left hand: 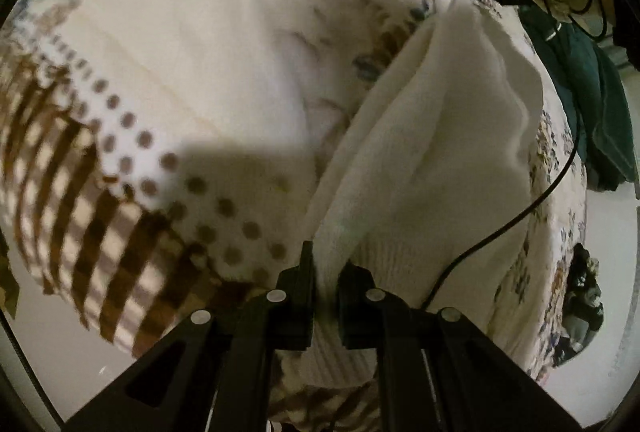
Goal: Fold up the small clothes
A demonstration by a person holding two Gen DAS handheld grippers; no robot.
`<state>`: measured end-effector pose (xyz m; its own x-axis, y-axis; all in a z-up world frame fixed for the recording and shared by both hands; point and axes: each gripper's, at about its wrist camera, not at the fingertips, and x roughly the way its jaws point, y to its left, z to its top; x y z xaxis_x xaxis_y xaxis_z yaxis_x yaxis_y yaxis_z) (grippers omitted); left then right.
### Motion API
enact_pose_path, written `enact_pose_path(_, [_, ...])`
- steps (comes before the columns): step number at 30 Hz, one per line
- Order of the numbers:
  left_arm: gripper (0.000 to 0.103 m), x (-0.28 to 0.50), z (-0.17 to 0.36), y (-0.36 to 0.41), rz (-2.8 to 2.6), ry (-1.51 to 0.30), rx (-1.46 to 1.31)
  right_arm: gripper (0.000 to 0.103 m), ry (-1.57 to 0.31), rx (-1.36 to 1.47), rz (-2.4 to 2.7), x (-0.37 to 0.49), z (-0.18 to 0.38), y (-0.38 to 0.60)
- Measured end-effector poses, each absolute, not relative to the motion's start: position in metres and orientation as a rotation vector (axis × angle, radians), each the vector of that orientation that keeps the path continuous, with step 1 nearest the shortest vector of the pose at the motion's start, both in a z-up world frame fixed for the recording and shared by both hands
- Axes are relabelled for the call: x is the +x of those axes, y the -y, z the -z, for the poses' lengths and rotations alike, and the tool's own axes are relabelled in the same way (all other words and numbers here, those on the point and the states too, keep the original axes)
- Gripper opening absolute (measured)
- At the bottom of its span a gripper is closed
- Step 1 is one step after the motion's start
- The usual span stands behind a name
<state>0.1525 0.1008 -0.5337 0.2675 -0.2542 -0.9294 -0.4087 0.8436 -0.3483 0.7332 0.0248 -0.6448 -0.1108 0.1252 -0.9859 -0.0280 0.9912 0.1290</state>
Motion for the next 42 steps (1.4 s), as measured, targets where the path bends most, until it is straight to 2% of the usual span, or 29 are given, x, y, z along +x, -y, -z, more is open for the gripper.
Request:
enact_pose_path(2, [0.013, 0.154, 0.54, -0.104, -0.084, -1.34, -0.65, 0.016, -1.718, 0.092, -0.167, 0.73, 0.649, -0.023])
enact_pose_path(3, [0.019, 0.153, 0.541, -0.107, -0.071, -1.351, -0.665, 0.021, -1.731, 0.113, -0.201, 0.726, 0.647, -0.019])
enact_pose_path(4, [0.032, 0.152, 0.54, -0.111, -0.068, -1.359, -0.665, 0.031, -1.74, 0.146, -0.261, 0.716, 0.639, -0.012])
enact_pose_path(5, [0.039, 0.15, 0.54, -0.113, -0.069, -1.367, -0.66, 0.041, -1.74, 0.166, -0.303, 0.706, 0.631, -0.005])
enact_pose_path(6, [0.048, 0.145, 0.539, -0.118, -0.069, -1.372, -0.665, 0.045, -1.735, 0.185, -0.355, 0.687, 0.619, 0.008])
enact_pose_path(7, [0.053, 0.141, 0.539, -0.123, -0.067, -1.373, -0.678, 0.049, -1.732, 0.193, -0.381, 0.669, 0.61, 0.022])
enact_pose_path(11, [0.053, 0.128, 0.535, -0.14, -0.08, -1.372, -0.765, 0.057, -1.779, 0.216, -0.376, 0.554, 0.601, 0.095])
enact_pose_path(13, [0.053, 0.123, 0.529, -0.143, -0.103, -1.365, -0.778, 0.057, -1.877, 0.266, -0.33, 0.489, 0.62, 0.13])
enact_pose_path(15, [0.053, 0.121, 0.525, -0.141, -0.122, -1.351, -0.777, 0.057, -2.016, 0.432, -0.258, 0.412, 0.658, 0.168])
enact_pose_path(18, [0.053, 0.121, 0.524, -0.132, -0.145, -1.349, -0.765, 0.056, -2.076, 0.674, -0.211, 0.349, 0.697, 0.193])
enact_pose_path(20, [0.053, 0.123, 0.526, -0.124, -0.163, -1.364, -0.746, 0.009, -2.009, 0.788, -0.185, 0.322, 0.703, 0.207])
enact_pose_path(24, [0.053, 0.125, 0.518, -0.114, -0.178, -1.381, -0.658, 0.007, -1.891, 0.811, -0.146, 0.292, 0.688, 0.232])
enact_pose_path(33, [0.053, 0.146, 0.532, -0.076, -0.132, -1.451, -0.514, 0.007, -1.773, 0.539, -0.175, 0.258, 0.649, 0.242])
enact_pose_path(39, [0.053, 0.156, 0.533, -0.069, -0.134, -1.471, -0.494, 0.021, -1.848, 1.028, -0.175, 0.245, 0.67, 0.299])
enact_pose_path(42, [0.053, 0.157, 0.53, -0.075, -0.124, -1.475, -0.513, 0.037, -1.827, 1.275, -0.146, 0.224, 0.678, 0.315])
